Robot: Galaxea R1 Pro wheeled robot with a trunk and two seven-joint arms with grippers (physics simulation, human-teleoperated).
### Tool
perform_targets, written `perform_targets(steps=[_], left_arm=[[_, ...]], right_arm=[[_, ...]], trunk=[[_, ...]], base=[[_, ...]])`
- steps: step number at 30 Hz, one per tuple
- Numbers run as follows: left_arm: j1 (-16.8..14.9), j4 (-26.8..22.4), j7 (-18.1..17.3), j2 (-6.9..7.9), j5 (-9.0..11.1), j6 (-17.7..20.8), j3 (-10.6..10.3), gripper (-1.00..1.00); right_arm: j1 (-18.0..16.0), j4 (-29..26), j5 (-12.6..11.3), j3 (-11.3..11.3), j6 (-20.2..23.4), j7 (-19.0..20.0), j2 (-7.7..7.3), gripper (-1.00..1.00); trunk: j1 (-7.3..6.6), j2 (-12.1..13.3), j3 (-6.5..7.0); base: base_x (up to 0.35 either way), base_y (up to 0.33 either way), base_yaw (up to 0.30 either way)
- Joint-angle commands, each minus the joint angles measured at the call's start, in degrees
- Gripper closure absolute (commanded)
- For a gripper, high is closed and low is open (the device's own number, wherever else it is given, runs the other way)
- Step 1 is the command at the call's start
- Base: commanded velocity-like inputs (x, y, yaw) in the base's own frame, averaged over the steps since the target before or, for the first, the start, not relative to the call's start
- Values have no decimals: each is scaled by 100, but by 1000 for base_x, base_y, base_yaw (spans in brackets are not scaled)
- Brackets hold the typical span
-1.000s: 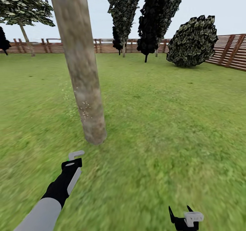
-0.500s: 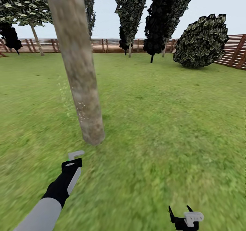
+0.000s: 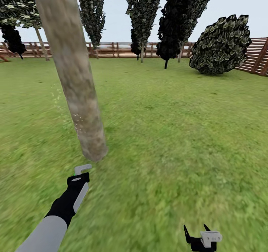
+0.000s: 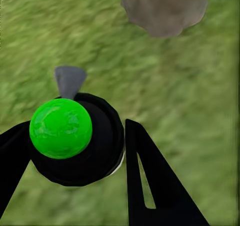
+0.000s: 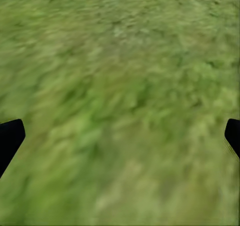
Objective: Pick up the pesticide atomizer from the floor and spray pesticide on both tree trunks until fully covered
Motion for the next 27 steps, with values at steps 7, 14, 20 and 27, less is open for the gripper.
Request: perform_targets(steps=[7, 14, 20, 27], left_arm=[[0, 0, 1, -1, 2, 0, -3, 100], [0, 7, -11, 2, 13, -7, -1, 100], [-50, -78, -100, 33, -7, -268, -57, 100], [-446, -111, -965, 80, -150, 164, -85, 100]], right_arm=[[0, 2, 0, 0, -1, 0, 0, -100], [0, -4, 0, 0, -1, 0, 0, -100], [0, -7, 0, -5, -2, 0, 0, -100], [0, -7, 0, -7, 1, 0, 0, -100]], trunk=[[0, 0, 0], [0, 0, 0], [0, 0, 0], [0, 0, 0]], base=[[165, -261, 256], [165, -260, 267], [105, -180, 44], [4, -7, 1]])
